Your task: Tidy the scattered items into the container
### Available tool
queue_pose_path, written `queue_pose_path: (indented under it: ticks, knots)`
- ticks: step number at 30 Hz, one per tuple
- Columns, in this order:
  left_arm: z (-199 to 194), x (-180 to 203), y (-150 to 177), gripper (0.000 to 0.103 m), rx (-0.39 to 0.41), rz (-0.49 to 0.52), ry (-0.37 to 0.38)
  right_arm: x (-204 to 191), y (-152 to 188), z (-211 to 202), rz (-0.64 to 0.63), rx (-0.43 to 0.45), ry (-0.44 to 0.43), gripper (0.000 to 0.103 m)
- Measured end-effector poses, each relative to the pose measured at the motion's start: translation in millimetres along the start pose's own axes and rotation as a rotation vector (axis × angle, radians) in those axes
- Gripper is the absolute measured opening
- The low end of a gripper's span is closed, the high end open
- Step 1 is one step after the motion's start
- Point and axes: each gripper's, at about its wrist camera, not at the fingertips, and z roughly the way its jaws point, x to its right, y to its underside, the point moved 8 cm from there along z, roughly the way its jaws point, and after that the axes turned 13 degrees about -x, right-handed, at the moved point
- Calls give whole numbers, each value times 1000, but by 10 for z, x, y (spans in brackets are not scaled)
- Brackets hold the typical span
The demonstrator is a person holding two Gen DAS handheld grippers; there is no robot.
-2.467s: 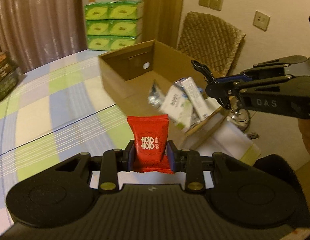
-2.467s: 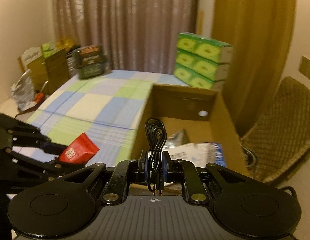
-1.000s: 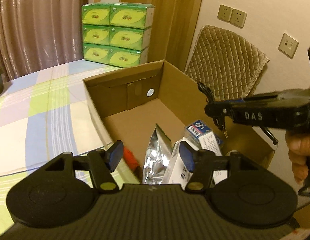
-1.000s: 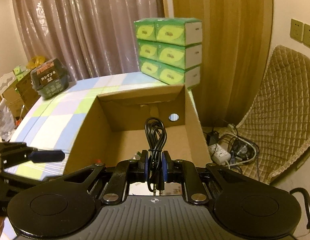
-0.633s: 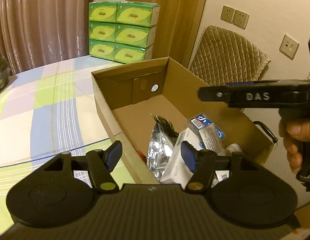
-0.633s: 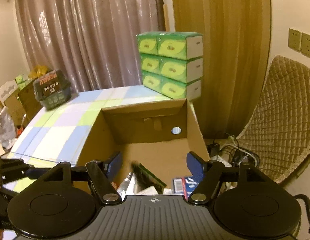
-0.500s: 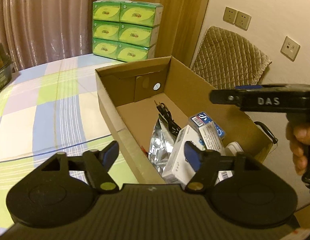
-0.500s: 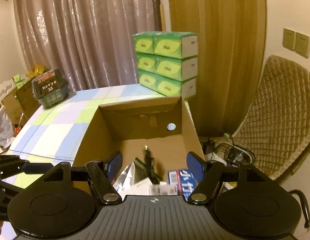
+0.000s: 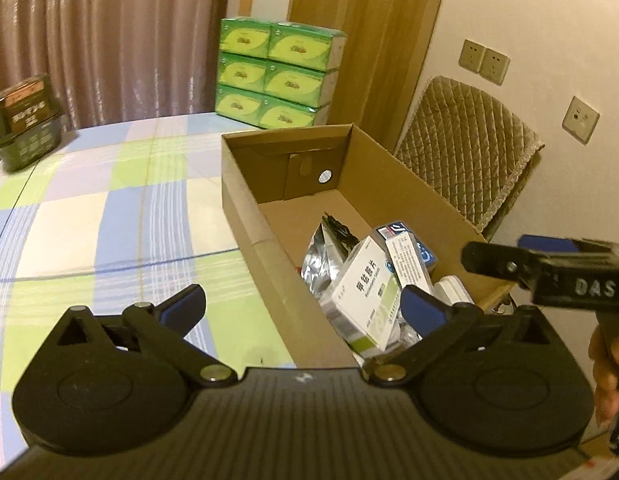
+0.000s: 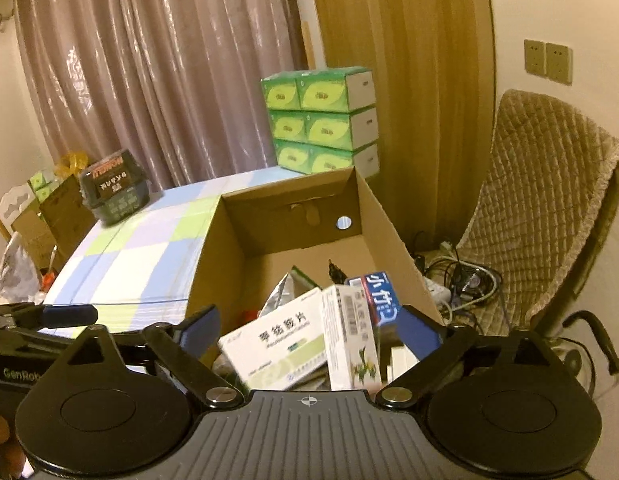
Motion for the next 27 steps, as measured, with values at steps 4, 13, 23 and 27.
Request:
queue_pose_path:
  ticks: [4, 13, 23, 27]
  knots:
    - [-189, 22, 112, 102, 16, 3, -6, -98, 125, -196, -38, 10, 29, 100]
    - [-609, 44, 350, 102, 41, -32, -35, -217, 504, -460, -38, -36, 39, 101]
    - [-979, 103, 591, 102, 55, -85, -2, -302, 684, -854, -29, -23, 84, 101]
    - [-1099, 143, 698, 102, 54, -94, -2, -359, 712, -1001, -43, -8, 104, 101]
